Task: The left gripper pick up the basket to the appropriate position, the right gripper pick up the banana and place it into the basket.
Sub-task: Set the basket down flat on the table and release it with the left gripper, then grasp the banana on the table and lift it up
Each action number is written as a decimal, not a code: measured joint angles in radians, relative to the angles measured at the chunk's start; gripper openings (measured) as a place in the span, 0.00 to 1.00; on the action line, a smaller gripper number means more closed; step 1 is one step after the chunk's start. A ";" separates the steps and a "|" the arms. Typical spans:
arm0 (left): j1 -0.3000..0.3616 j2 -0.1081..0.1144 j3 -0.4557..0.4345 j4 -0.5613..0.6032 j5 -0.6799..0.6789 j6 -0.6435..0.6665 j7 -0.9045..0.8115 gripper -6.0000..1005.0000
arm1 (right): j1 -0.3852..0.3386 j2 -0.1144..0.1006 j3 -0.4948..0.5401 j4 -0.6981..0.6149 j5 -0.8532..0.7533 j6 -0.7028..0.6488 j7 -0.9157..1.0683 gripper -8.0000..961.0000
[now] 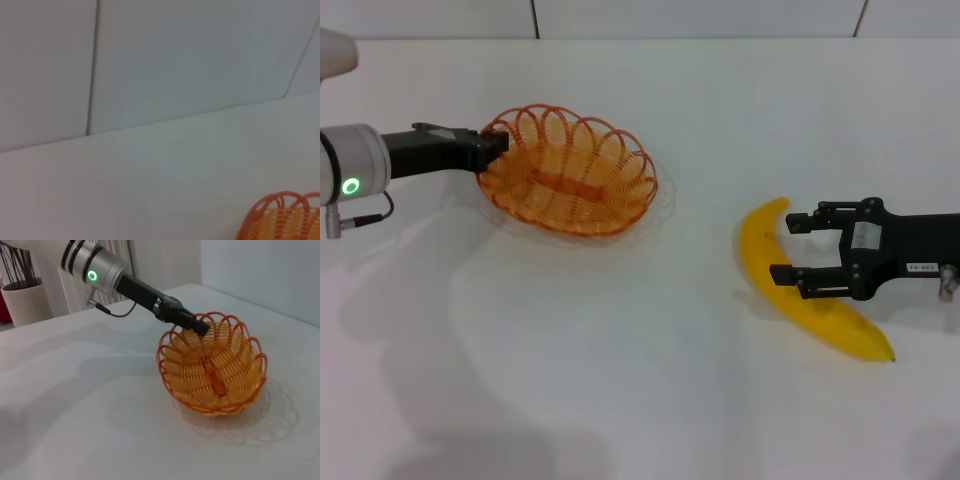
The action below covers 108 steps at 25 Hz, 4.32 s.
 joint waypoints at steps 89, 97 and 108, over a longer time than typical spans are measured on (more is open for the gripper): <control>0.336 0.020 0.003 -0.009 -0.393 0.367 0.664 0.62 | -0.158 0.015 -0.417 -0.535 -0.092 0.128 0.510 0.79; 0.328 0.016 0.004 -0.028 -0.374 0.346 0.675 0.62 | -0.156 0.015 -0.453 -0.580 -0.201 0.141 0.610 0.79; 0.320 0.016 0.004 -0.031 -0.367 0.345 0.676 0.62 | -0.135 0.012 -0.496 -0.575 -0.250 0.131 0.656 0.79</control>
